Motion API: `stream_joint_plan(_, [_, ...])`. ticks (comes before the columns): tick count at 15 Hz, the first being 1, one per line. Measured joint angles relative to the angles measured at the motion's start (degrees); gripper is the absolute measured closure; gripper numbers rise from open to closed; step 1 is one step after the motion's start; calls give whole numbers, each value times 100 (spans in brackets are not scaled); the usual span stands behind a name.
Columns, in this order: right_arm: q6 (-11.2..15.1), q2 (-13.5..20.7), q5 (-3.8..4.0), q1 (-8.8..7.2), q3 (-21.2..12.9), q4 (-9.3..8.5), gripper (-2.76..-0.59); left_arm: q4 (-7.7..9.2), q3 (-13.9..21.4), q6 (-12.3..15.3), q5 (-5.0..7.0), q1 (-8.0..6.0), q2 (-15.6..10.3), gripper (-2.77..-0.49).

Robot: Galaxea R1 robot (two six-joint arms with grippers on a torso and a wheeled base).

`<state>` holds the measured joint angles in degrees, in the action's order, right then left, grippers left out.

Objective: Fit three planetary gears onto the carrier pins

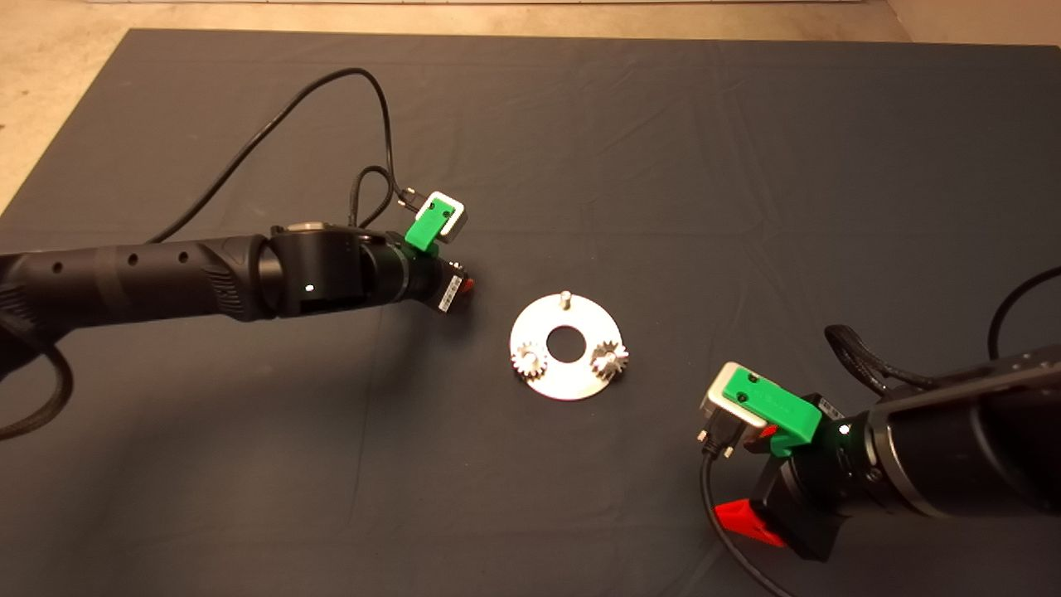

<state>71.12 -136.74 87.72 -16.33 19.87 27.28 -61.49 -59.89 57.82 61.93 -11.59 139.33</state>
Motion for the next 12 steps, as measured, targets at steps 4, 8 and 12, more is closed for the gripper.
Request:
stream_joint_plan(4, [76,-9,-1,-136,0,-2,-202,-4,0,17,-15,16,0,-146])
stream_joint_plan(8, [76,-9,2,-136,0,-11,-202,-5,0,87,-179,178,1,-146])
stream_joint_plan(12, [76,-9,1,-167,0,-13,-202,-13,-2,102,-190,189,1,-146])
